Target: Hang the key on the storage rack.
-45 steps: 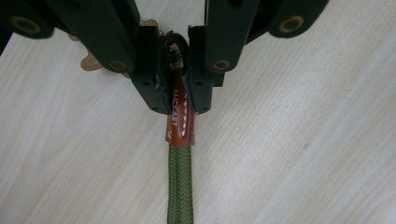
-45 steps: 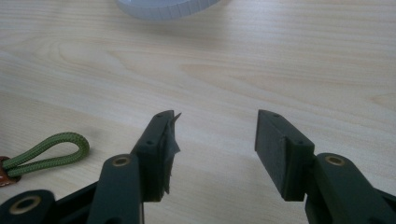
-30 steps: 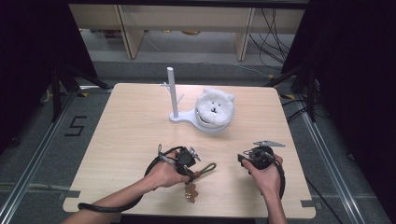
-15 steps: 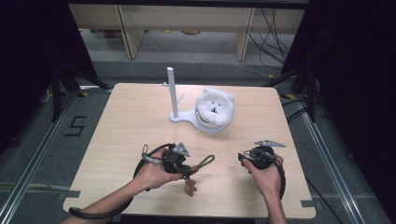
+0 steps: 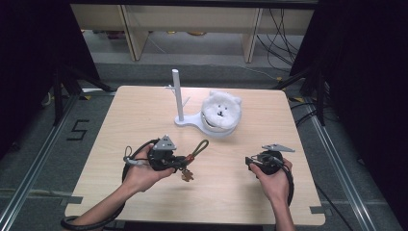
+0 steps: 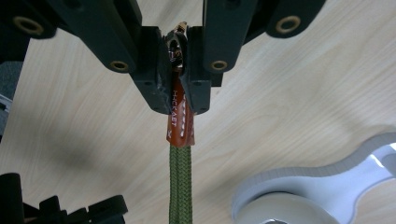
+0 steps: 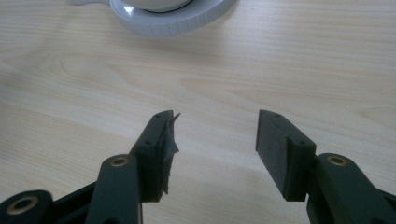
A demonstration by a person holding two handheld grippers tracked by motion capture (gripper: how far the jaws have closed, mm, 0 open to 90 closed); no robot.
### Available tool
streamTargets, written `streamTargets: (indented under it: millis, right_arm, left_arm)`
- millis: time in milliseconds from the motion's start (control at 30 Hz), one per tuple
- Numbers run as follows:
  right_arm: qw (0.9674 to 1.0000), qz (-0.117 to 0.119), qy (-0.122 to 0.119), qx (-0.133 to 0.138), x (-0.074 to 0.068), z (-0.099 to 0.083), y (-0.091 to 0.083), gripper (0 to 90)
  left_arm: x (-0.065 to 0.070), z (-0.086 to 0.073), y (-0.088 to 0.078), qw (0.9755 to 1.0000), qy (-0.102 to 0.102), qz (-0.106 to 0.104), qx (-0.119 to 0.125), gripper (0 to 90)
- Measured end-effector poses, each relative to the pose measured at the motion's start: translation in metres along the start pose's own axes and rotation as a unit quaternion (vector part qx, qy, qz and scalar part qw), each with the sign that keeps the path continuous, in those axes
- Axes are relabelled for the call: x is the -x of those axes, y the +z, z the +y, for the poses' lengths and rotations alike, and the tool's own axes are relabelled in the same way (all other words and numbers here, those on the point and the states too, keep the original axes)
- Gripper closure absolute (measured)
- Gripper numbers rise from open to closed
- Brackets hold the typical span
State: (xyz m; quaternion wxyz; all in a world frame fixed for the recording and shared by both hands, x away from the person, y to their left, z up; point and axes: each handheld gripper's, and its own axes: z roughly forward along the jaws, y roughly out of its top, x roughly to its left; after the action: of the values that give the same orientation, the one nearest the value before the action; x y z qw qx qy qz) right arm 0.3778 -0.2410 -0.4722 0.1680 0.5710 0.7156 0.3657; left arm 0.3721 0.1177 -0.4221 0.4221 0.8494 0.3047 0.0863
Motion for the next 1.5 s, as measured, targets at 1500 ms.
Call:
streamTargets:
  millis: [1500]
  right_arm:
    - [0.9997,-0.012,-0.009,0.021,-0.004,0.002,-0.001,47.4]
  left_arm:
    - [-0.044,-0.031,-0.058,0.9715,-0.09,0.109,0.19,79.6]
